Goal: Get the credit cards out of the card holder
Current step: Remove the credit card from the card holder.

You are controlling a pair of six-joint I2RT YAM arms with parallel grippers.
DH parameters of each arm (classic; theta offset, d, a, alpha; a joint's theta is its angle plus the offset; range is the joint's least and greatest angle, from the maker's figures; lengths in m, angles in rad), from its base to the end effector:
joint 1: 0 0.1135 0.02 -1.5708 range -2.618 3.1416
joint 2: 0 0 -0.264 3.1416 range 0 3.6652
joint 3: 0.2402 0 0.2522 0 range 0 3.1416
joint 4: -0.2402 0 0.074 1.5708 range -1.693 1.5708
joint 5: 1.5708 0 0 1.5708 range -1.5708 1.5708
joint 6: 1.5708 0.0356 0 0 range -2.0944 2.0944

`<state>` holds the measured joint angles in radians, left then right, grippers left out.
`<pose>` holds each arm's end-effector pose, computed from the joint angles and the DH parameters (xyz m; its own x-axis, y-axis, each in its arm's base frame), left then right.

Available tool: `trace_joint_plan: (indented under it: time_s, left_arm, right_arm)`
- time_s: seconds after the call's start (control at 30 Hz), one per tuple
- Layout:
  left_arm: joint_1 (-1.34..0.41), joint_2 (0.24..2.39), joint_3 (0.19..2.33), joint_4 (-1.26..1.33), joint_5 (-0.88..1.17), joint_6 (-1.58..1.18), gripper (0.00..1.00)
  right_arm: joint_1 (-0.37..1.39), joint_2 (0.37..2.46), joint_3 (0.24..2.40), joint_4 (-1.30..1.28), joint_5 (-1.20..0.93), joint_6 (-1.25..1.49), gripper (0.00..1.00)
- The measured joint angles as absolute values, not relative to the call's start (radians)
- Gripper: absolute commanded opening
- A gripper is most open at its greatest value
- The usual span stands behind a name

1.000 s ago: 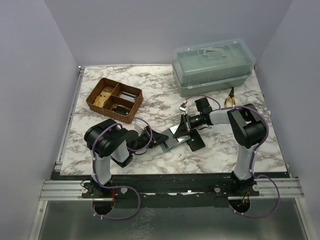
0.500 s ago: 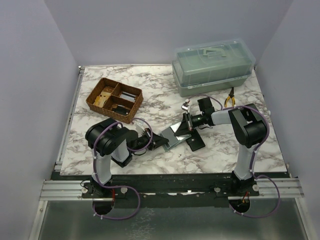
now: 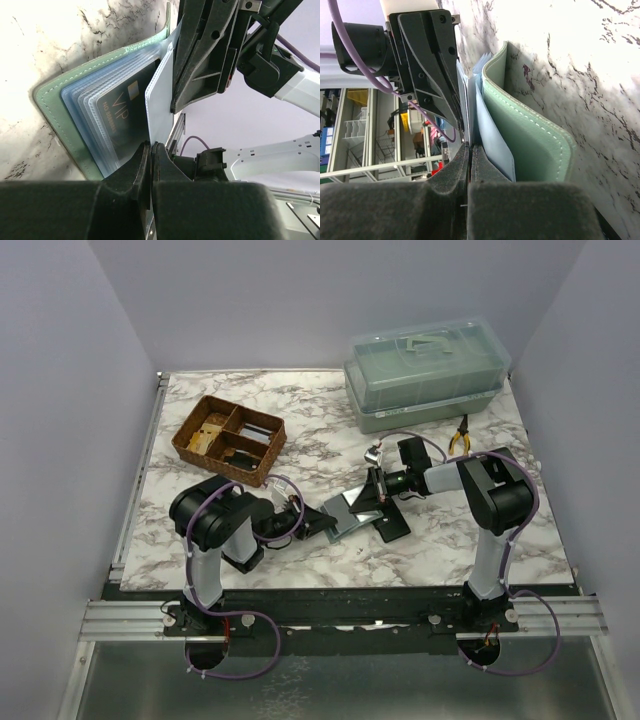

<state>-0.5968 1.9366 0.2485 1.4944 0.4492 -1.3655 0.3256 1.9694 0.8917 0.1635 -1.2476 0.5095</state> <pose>0.1976 -0.1530 0.0893 -0.8731 -0.4729 -0.1182 0.0192 0.2090 -0.9777 0.3145 0.1418 0.1019 -0.9722 -0.1647 -0.1666 -0.2014 0.2246 0.9534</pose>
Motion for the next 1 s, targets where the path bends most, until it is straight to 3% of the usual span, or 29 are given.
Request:
trace_joint_plan:
  time_s: [0.83, 1.0]
  left_arm:
    - [-0.545, 1.966, 0.235, 1.494, 0.505, -1.361, 0.01]
    - [-0.545, 1.969, 0.240, 1.494, 0.505, -1.368, 0.00]
  right_arm:
    - [0.284, 1.982, 0.885, 0.192, -1.286, 0.531, 0.00]
    - [0.324, 1.998, 0.899, 0.170, -1.298, 0.515, 0.11]
